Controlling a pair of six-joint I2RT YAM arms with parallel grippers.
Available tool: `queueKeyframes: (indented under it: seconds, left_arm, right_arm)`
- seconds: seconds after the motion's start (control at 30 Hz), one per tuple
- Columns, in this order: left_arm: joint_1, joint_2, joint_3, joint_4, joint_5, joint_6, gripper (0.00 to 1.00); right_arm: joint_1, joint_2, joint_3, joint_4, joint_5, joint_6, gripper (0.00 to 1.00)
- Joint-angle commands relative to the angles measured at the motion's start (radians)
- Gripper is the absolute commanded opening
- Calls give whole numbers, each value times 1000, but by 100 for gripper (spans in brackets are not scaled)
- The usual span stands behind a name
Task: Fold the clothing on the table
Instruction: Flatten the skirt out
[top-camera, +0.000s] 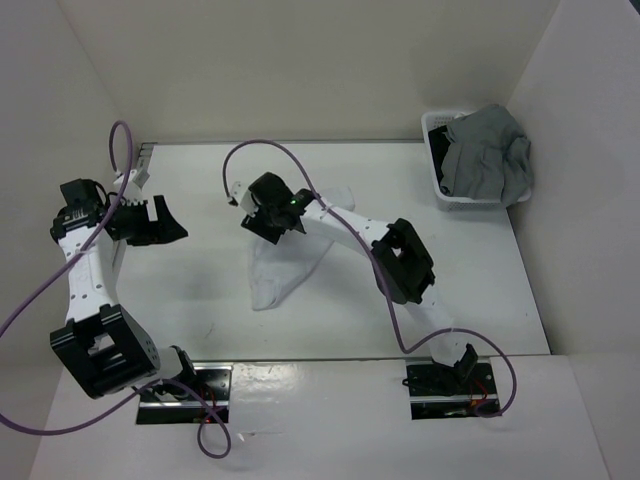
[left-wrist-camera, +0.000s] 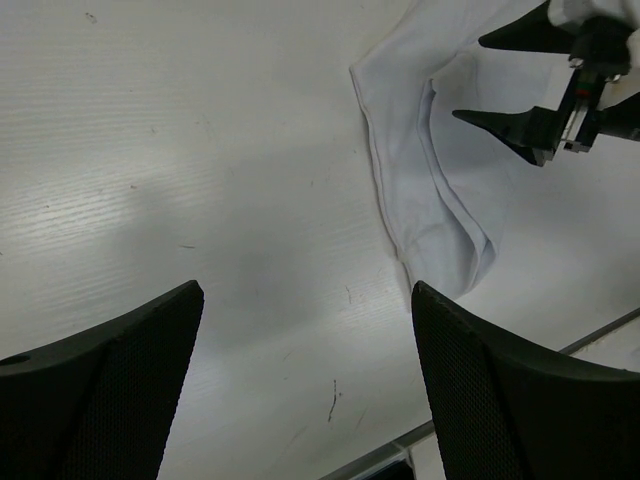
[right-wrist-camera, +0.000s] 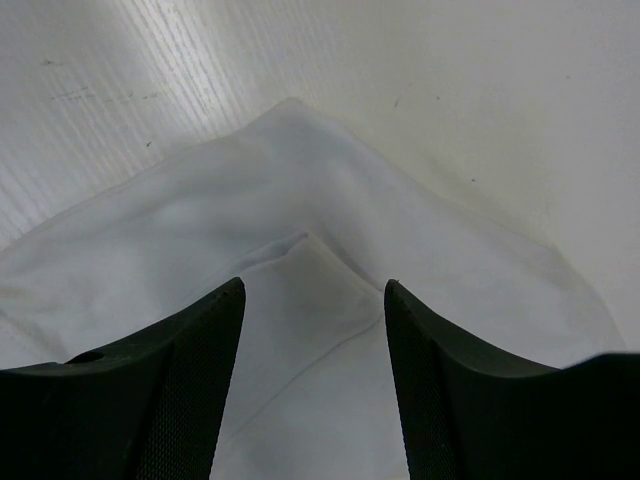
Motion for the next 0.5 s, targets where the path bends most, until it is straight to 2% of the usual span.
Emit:
queueKeyframes:
  seconds: [0.0, 0.27, 0.47]
  left_arm:
    - [6, -12, -7, 25, 23, -3, 91]
    - [6, 7, -7, 16, 41, -3, 91]
    - [6, 7, -7, 16, 41, 6, 91]
  right_arm:
    - [13, 41, 55, -40, -11, 13, 63]
    - [13, -3, -79, 15, 0, 2, 63]
    - [13, 9, -90, 26, 0, -7, 63]
